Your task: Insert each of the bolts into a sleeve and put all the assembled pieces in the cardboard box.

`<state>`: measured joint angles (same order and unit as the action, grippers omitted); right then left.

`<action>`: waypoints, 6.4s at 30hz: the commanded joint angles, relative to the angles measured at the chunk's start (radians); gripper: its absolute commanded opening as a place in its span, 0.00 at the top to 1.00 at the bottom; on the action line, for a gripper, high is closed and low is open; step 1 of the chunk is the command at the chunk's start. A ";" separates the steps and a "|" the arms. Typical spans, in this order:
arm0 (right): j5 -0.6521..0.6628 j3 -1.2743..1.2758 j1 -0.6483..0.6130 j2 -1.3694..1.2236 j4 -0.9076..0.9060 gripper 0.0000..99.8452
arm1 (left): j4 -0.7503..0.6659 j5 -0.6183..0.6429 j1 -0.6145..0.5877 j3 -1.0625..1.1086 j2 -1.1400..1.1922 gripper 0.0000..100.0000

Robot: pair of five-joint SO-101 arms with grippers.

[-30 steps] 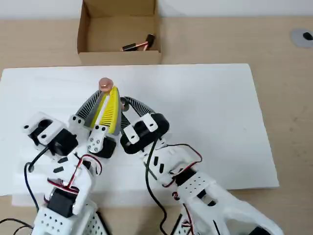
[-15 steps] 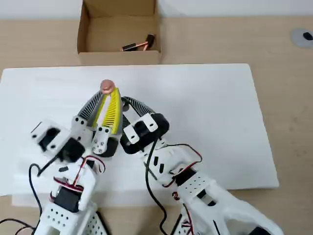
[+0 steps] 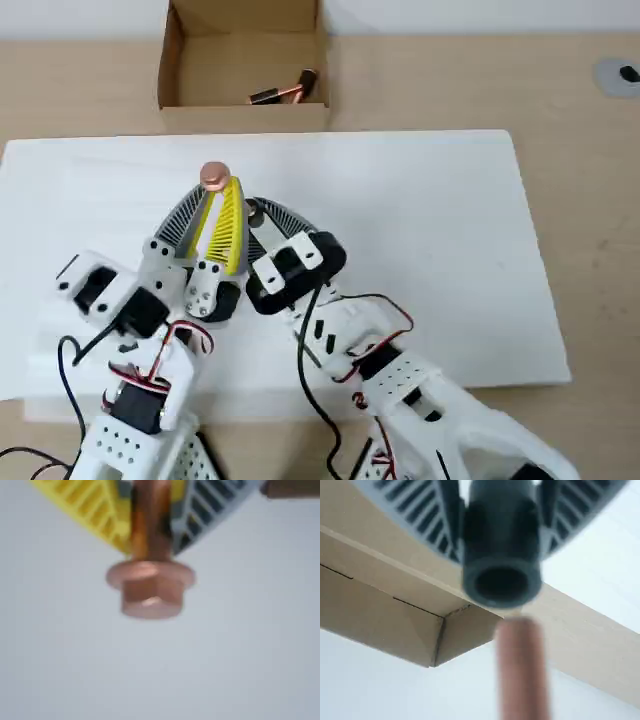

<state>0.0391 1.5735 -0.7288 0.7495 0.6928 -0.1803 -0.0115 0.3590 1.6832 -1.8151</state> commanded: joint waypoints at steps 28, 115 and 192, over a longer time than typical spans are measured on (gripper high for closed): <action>-0.064 -0.111 0.061 0.047 -0.091 0.99 | 0.572 -0.060 0.049 -0.206 -0.008 0.99; -0.084 -0.186 0.145 0.139 -0.324 0.99 | 1.074 0.103 -0.402 -0.910 1.494 1.00; -0.084 -0.206 0.251 0.139 -0.388 0.99 | 0.990 -0.017 -0.222 -1.100 1.802 0.99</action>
<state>-0.0376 1.4385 -0.4956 0.8554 0.3061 0.8186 -0.0176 0.1611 0.6076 -0.0153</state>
